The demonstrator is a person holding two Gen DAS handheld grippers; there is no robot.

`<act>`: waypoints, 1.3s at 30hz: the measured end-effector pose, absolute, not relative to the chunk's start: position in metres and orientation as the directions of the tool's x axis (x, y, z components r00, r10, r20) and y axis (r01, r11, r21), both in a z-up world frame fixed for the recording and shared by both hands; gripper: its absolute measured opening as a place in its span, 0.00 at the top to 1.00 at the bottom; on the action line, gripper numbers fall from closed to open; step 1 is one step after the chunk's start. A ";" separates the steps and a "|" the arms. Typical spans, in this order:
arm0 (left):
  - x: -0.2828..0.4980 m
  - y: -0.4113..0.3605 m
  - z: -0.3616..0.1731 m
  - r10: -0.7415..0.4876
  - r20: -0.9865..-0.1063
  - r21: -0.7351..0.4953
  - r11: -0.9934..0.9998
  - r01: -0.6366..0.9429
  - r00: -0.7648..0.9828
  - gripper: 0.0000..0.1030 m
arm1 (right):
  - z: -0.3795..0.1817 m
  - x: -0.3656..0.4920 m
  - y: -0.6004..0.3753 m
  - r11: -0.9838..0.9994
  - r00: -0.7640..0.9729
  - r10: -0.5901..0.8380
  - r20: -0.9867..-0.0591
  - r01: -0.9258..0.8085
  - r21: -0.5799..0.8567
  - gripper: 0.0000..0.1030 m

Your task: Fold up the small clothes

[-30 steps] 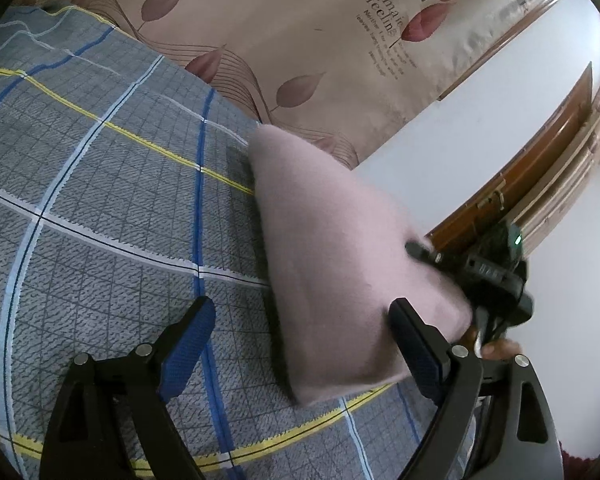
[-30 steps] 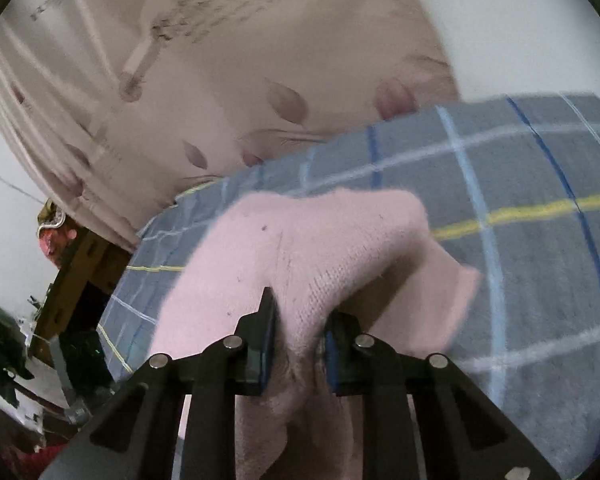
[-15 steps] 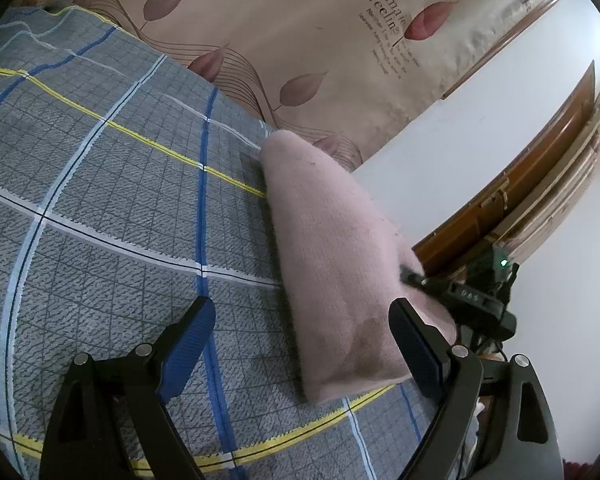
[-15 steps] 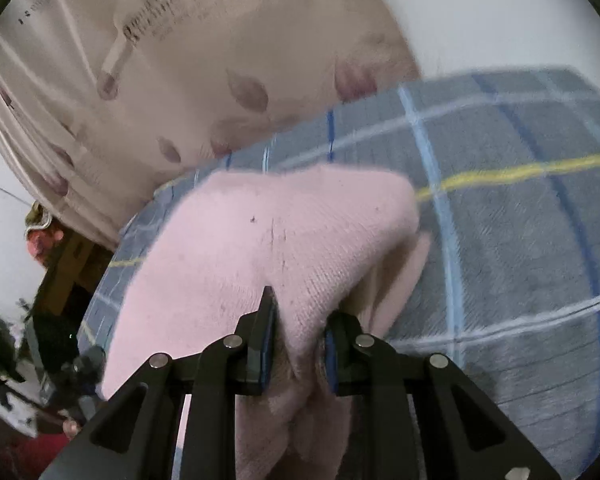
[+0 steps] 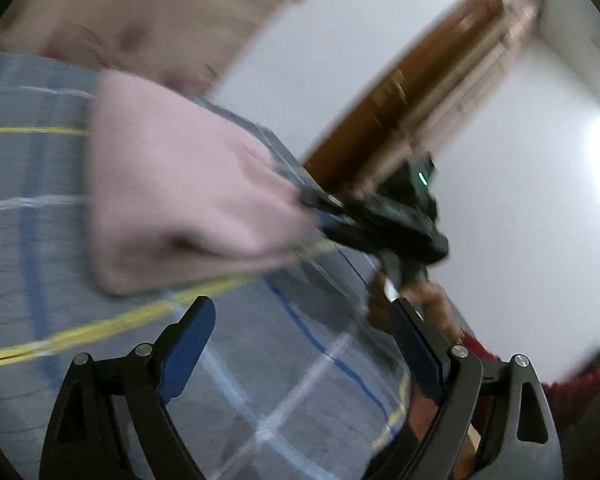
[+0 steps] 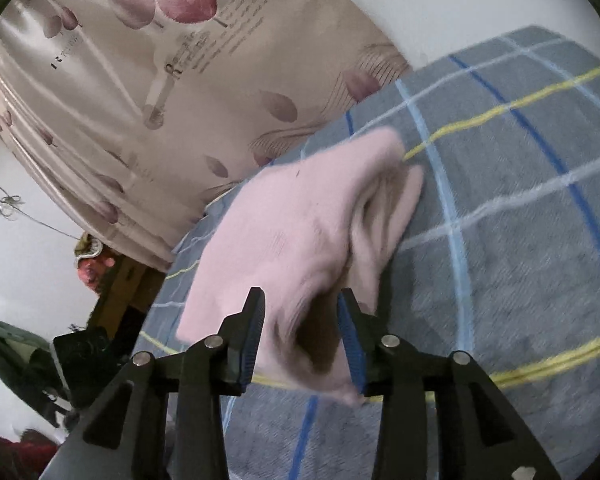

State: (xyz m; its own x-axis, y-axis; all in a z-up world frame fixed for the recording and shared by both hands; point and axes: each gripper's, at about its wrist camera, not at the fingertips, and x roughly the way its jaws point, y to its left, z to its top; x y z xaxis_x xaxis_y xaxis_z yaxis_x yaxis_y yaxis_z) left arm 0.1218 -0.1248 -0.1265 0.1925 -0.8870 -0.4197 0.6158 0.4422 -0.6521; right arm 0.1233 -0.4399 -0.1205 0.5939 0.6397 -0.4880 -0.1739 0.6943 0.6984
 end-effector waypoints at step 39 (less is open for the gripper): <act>0.234 -0.104 -0.132 -0.627 -0.554 -0.535 0.772 0.342 0.548 0.38 | -0.157 0.113 -0.441 0.564 0.522 0.720 -0.457 -0.056 0.824 0.85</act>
State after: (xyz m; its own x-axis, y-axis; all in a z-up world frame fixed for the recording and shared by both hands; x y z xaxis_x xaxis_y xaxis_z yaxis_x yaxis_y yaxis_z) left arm 0.2338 -0.1044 -0.1315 0.5478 -0.6270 -0.5540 0.3424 0.7721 -0.5353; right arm 0.1126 -0.4405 -0.1567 0.5219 0.7201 -0.4573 -0.0563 0.5641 0.8238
